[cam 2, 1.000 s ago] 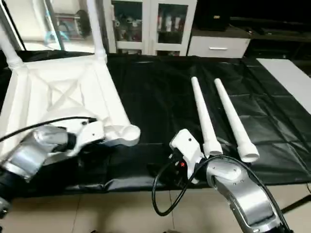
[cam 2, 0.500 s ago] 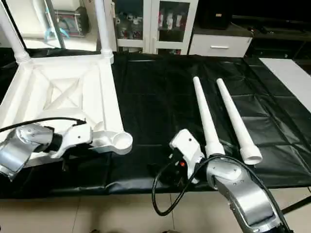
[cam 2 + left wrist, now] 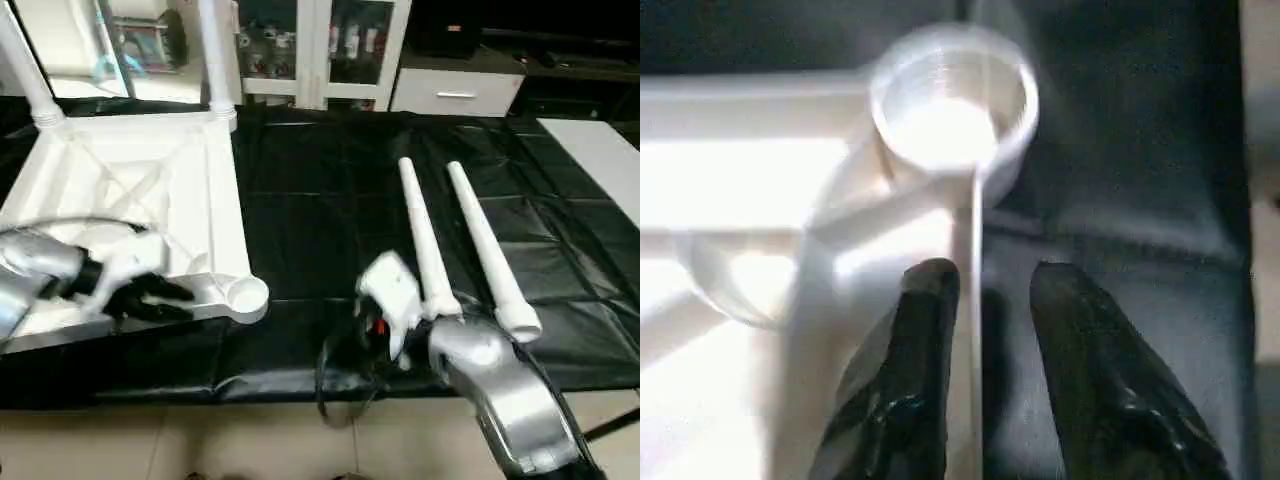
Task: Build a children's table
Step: Rotate table base, then pick table leg
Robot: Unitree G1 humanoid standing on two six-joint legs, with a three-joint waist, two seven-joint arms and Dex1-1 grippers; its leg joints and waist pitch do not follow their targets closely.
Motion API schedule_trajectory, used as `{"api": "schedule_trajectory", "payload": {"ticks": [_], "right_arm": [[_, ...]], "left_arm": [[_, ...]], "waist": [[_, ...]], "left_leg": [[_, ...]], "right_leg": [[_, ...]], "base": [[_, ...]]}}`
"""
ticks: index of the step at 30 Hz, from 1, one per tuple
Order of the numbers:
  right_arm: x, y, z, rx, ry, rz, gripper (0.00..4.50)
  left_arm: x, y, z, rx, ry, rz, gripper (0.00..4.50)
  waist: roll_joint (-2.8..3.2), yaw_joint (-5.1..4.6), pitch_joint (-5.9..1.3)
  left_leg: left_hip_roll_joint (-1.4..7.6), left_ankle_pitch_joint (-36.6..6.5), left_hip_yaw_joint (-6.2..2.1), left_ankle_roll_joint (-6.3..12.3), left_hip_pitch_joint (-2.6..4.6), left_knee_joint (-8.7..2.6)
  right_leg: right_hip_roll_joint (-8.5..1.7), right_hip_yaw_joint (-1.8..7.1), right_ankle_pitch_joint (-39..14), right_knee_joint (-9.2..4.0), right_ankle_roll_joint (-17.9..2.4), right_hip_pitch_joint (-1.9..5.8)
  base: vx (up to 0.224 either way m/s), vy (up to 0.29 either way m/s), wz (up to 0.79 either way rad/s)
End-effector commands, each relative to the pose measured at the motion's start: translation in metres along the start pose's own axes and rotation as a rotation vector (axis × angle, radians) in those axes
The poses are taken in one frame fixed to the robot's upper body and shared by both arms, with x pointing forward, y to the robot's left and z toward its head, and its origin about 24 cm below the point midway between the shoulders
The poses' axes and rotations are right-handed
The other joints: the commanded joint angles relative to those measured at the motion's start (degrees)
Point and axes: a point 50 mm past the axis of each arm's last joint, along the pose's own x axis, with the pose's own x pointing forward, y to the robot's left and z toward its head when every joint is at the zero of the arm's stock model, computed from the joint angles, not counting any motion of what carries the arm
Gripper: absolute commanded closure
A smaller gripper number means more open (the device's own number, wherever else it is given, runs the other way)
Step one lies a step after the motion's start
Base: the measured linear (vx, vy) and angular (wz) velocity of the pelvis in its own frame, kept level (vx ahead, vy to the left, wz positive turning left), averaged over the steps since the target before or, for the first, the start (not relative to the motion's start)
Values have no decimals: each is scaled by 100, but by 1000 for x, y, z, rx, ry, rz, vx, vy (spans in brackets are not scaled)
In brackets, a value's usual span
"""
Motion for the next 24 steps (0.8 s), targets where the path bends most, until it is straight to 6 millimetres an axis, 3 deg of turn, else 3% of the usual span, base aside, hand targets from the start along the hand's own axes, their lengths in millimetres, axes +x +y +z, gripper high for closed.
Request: {"api": "schedule_trajectory", "payload": {"ticks": [1,2,6,8,9,10,11,12,13,14,17,19,21,24], "right_arm": [[-3,-19,3,8,3,-135,43],[-2,-30,4,19,15,-234,43],[-4,-57,6,78,55,-452,43],[-2,-77,8,171,120,-551,43],[-2,-77,8,171,120,-551,43],[3,-87,9,195,167,-571,43],[5,-90,9,196,188,-580,27],[5,-90,9,196,188,-580,17],[7,-95,9,199,212,-601,10],[8,-99,9,192,224,-624,5],[9,-107,10,216,269,-668,5],[9,-108,9,230,290,-674,5],[8,-110,7,238,320,-689,5],[6,-112,-1,264,398,-698,5]], "left_arm": [[-13,6,14,1,-70,46,311],[-17,11,19,-5,-111,94,311],[-24,26,33,-20,-229,271,311],[-18,39,51,-79,-388,457,311],[-18,39,51,-79,-388,457,311],[-1,26,67,-74,-494,390,311],[7,18,73,-66,-528,343,306],[7,18,73,-66,-528,343,304],[18,5,82,-46,-562,276,304],[27,-5,88,-37,-581,216,304],[46,-26,91,29,-518,105,304],[48,-30,90,44,-499,82,304],[51,-34,90,41,-484,41,304],[55,-44,91,75,-445,-33,304]], "waist": [[15,1,-327],[-8,0,-317],[11,13,-336],[26,-13,-352],[13,-11,-356],[-19,23,-375],[-49,11,-369],[-36,31,-386],[-57,35,-397],[-92,36,-428],[-98,58,-453],[-114,57,-451],[-108,44,-420],[-109,35,-381]], "left_leg": [[296,-2025,-116,-298,112,-486],[285,-2022,-110,-314,111,-484],[276,-2031,-116,-413,140,-466],[276,-2058,-117,-472,136,-443],[271,-2028,-129,-475,129,-439],[272,-1927,-101,-440,132,-417],[286,-1703,-114,-400,57,-442],[291,-1579,-108,-381,67,-420],[279,-1418,-59,-311,75,-397],[286,-1163,-68,-242,38,-387],[249,-604,-20,-25,17,-346],[234,-435,-5,78,-6,-327],[240,-623,-3,45,2,-338],[256,-1168,-19,-175,42,-362]], "right_leg": [[-334,268,-2376,-413,-999,171],[-330,267,-2407,-415,-975,153],[-320,258,-2337,-408,-959,150],[-291,250,-2019,-358,-1088,169],[-293,240,-1963,-355,-1131,189],[-320,251,-1860,-357,-1134,192],[-340,242,-1716,-336,-1181,267],[-351,247,-1616,-326,-1195,261],[-322,263,-1401,-320,-1209,227],[-339,260,-1157,-258,-1266,291],[-283,259,-675,-225,-1310,305],[-265,267,-524,-205,-1308,305],[-263,264,-841,-239,-1251,288],[-259,257,-1663,-307,-1048,237]], "base": [[0,0,0],[0,0,0],[0,0,0],[0,0,0],[0,0,0],[0,0,0],[0,0,0],[0,0,0],[0,0,0],[0,0,0],[0,0,0],[0,0,0],[0,0,0],[0,0,0]]}}
